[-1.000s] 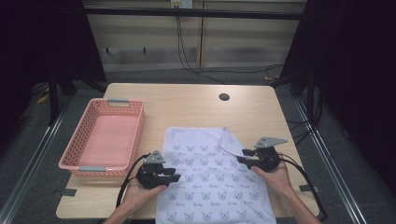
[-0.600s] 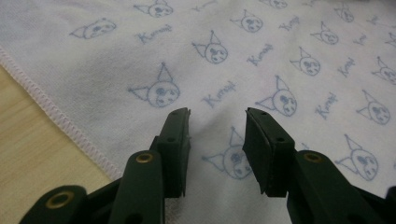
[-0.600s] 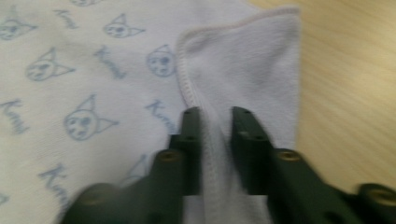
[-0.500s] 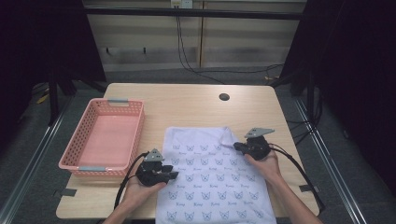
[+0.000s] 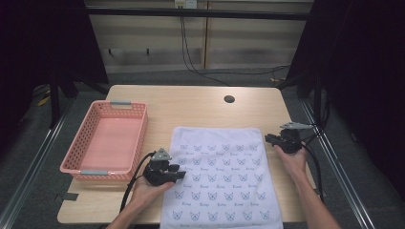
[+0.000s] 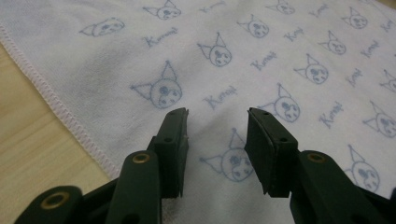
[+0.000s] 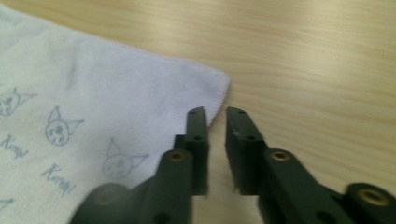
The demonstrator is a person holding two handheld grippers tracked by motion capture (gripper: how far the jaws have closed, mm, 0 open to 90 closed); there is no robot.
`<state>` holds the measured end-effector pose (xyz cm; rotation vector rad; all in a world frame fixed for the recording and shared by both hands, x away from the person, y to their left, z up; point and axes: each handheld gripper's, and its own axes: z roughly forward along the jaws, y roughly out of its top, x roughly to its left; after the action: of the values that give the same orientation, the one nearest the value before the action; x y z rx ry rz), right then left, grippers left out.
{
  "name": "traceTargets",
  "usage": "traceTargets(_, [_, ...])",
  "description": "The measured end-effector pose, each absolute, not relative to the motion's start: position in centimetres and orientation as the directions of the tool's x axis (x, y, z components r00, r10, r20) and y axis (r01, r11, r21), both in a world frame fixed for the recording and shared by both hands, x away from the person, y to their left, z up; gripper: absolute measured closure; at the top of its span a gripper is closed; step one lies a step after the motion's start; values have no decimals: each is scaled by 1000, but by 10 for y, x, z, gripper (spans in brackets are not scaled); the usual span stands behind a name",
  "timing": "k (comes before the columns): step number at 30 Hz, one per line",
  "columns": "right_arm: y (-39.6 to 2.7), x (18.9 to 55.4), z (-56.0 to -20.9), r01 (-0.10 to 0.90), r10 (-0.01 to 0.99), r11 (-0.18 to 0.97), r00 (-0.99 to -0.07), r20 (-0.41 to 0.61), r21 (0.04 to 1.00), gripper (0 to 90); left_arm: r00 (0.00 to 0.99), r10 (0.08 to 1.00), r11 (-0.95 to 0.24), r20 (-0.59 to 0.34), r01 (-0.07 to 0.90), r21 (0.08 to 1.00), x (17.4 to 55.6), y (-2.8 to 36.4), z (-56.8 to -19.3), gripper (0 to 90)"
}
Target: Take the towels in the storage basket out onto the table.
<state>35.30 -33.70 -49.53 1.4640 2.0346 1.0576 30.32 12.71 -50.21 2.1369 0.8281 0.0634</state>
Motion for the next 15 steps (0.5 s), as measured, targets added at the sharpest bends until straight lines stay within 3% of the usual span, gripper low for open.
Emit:
traceTargets(3, [-342,349,-493,616,928,149,-357,106,773,721,787,577,-455,-219,533,713,302,126,-501,562])
traceTargets(9, [-322,311,-476,560,879,224,-470,84,798,587,799,560,-443,-221,514,735,298,134,-489,548])
traceTargets(15, [-316,271,-475,542,840,252,-534,96,802,550,770,594,-404,-235,538,740,306,137,-489,525])
